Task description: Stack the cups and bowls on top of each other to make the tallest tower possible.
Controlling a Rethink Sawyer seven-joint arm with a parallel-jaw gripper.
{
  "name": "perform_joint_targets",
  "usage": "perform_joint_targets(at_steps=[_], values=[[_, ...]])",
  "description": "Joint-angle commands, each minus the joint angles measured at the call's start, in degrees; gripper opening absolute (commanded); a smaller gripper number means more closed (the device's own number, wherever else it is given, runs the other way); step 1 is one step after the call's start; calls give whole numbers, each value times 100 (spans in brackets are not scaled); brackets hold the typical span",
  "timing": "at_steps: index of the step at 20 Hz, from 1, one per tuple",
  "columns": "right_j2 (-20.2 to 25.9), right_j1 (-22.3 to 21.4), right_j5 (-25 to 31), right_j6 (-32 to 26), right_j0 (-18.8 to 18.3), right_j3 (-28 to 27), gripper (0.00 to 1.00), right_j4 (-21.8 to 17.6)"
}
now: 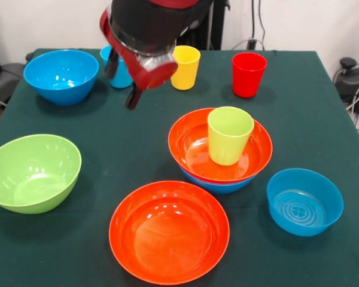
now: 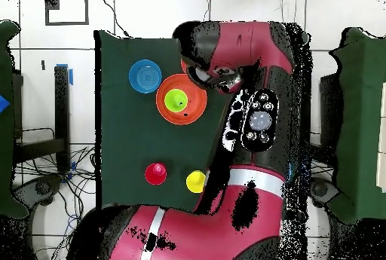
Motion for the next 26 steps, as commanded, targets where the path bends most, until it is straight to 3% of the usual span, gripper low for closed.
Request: perform_joint_targets(at_steps=[1,4,6,10,12,15,18,26], values=[[180,-69,-1708,260,93,437,100,-365],[208,-447,-3107,528,-43,878,100,-218],[321,-754,-3385,239,-234,1225,100,-18],[599,-1292,-2839,-1453,-682,1806,100,118],[678,-1414,-2976,-1759,-828,1963,100,42],[748,-1489,-2919,-1887,-933,2038,100,-79],[800,-1272,-3042,-1703,-881,1944,100,-237],[979,-1228,-3226,-1642,-916,2051,100,-256]])
